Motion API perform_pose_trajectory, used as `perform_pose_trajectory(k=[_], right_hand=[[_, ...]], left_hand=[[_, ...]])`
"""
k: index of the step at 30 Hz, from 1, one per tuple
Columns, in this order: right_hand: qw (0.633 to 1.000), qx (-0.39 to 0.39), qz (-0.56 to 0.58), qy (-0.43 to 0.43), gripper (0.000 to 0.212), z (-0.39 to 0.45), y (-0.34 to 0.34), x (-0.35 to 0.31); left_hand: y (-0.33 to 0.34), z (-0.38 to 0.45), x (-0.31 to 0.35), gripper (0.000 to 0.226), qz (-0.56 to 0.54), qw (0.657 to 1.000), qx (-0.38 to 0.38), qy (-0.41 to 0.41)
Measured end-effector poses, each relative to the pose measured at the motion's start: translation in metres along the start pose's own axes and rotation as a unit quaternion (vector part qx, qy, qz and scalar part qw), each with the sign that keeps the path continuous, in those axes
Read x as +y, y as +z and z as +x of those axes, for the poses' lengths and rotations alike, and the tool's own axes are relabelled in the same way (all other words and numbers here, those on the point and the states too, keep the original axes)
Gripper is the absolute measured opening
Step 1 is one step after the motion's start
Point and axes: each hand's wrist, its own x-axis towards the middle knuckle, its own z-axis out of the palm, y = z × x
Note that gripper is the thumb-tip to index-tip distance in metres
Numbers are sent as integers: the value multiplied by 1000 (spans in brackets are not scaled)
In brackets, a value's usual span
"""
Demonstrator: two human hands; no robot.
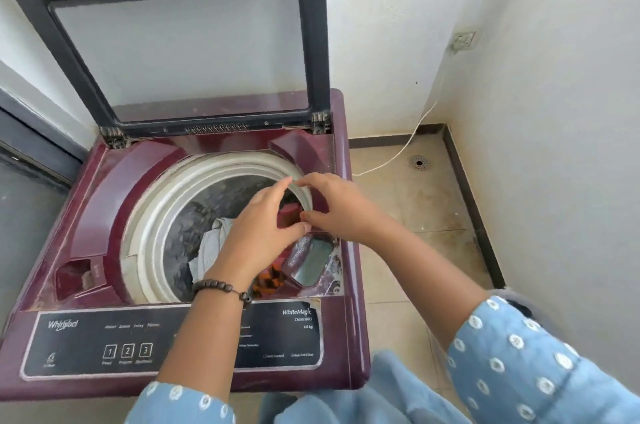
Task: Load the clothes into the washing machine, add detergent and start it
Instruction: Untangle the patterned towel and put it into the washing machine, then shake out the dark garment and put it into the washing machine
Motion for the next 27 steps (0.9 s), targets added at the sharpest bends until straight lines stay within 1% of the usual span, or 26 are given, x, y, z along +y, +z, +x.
perform_pose_trajectory(k=[6, 8, 10, 13, 17, 21, 27], right_hand=[[996, 75, -20, 42, 56, -72, -43, 42], [992, 103, -48, 60, 58, -100, -53, 62], [983, 128, -100, 90, 63, -129, -58, 84], [965, 134, -160, 157, 70, -170, -60, 122], [944, 142, -199, 224, 75, -225, -55, 176], [925, 158, -202, 280, 76, -280, -51, 221], [906, 149, -192, 346, 77, -351, -44, 275]], left_hand=[[41, -8, 71, 78, 55, 995, -12, 78], [61, -12, 96, 78, 84, 992, -20, 89], [87, -17, 119, 79, 118, 987, -21, 102], [134, -22, 147, 76, 157, 978, -31, 135], [202, -32, 182, 71, 223, 958, -41, 176], [262, -43, 215, 73, 252, 940, -49, 223], [336, -57, 248, 73, 293, 913, -97, 267]])
